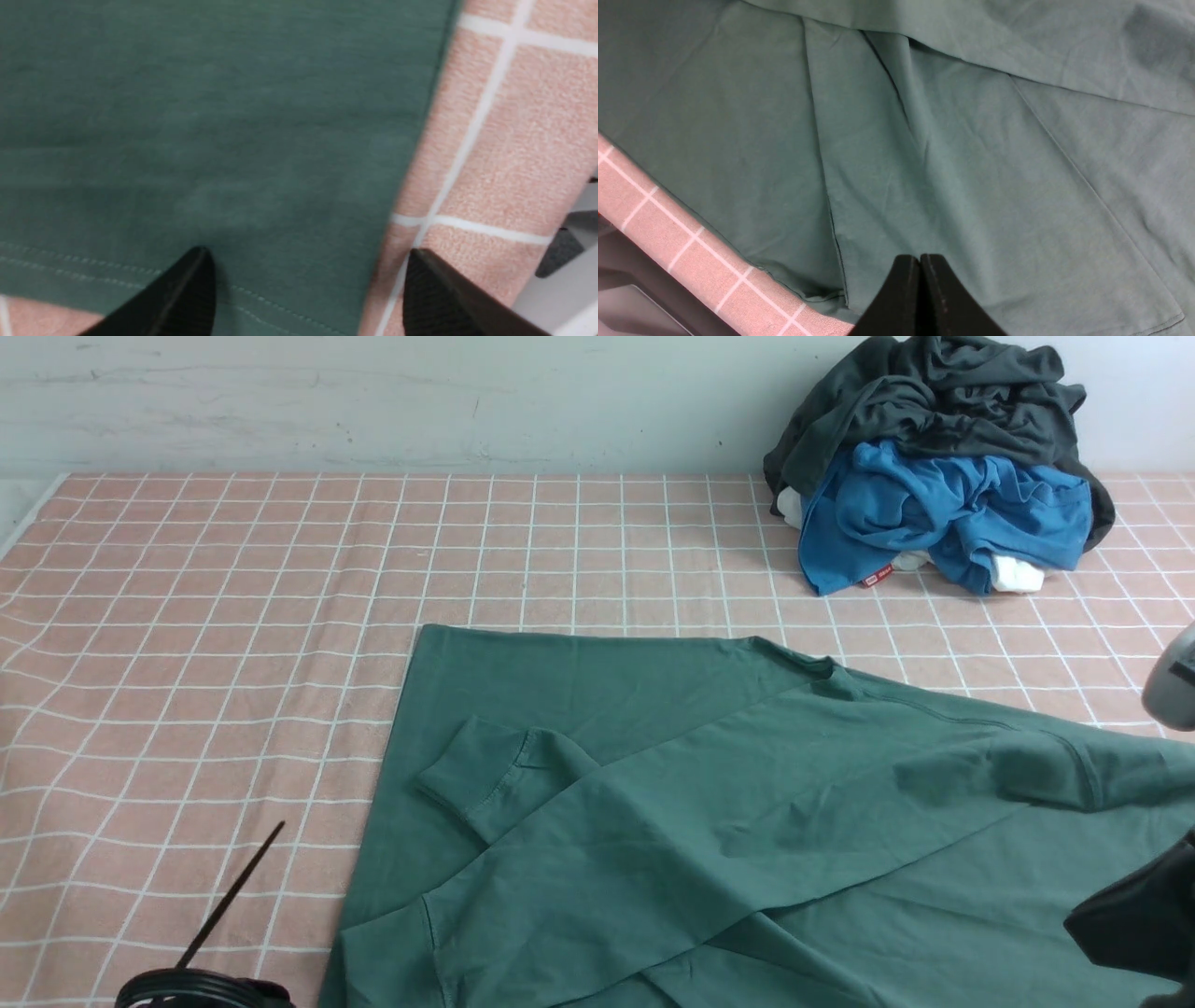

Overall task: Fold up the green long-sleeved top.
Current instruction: Use both arms simultaneously to clamp the lower edge of the clothing fabric

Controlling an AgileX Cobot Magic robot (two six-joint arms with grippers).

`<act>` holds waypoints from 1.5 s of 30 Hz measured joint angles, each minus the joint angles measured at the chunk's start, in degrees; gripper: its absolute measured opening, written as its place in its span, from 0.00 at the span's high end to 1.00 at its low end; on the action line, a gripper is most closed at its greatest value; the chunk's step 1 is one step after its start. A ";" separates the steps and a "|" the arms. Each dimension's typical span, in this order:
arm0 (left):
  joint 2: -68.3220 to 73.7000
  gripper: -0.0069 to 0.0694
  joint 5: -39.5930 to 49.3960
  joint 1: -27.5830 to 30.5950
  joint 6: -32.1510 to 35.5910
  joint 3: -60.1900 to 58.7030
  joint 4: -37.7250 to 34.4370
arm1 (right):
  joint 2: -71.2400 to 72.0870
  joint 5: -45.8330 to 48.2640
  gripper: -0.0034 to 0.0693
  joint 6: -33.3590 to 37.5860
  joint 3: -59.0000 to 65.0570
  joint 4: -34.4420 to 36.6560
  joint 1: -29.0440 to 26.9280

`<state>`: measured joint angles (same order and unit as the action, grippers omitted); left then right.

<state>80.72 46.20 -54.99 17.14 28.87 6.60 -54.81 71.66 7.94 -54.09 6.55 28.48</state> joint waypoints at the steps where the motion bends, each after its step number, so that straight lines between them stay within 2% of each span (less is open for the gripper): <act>1: 0.00 0.26 -0.13 -0.07 -1.10 0.05 0.77 | 0.00 0.00 0.97 0.00 0.00 -0.06 0.00; 16: 0.47 0.26 0.11 -0.35 -11.00 4.03 7.03 | 0.00 0.00 0.97 0.00 0.00 -0.25 0.00; 29: 3.96 0.28 1.61 -0.35 -11.79 4.96 7.07 | 0.00 0.02 0.97 0.00 0.00 -0.31 0.00; 32: 5.80 0.36 3.56 -0.35 -11.35 5.62 6.21 | 0.00 0.02 0.97 0.00 0.00 -0.31 0.00; 34: 6.29 0.46 4.15 -0.35 -11.18 6.01 5.36 | 0.00 0.07 0.97 0.00 0.00 -0.31 0.00; 36: 6.50 0.64 4.54 -0.35 -11.26 6.14 5.03 | 0.00 0.07 0.97 0.18 0.00 -0.38 0.00; 37: 6.50 0.66 4.54 -0.35 -11.31 6.14 5.20 | 0.00 0.07 0.97 0.22 0.00 -0.44 0.00; 38: 6.63 0.78 4.75 -0.35 -12.02 6.21 5.67 | 0.00 0.07 0.97 0.50 0.00 -0.57 0.00; 39: 6.63 0.84 4.88 -0.35 -12.44 6.29 5.84 | 0.00 0.07 0.97 0.80 0.00 -0.70 0.00; 42: 5.74 0.90 5.62 -0.35 -13.15 6.57 5.95 | 0.00 0.13 0.97 2.97 0.00 -0.69 0.00; 45: 4.12 0.90 7.57 -0.35 -14.25 6.57 5.95 | 0.00 0.13 0.97 5.54 0.00 -0.69 0.00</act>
<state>84.84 53.77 -55.34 2.89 35.45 12.55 -54.81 71.79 13.49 -54.09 5.85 28.48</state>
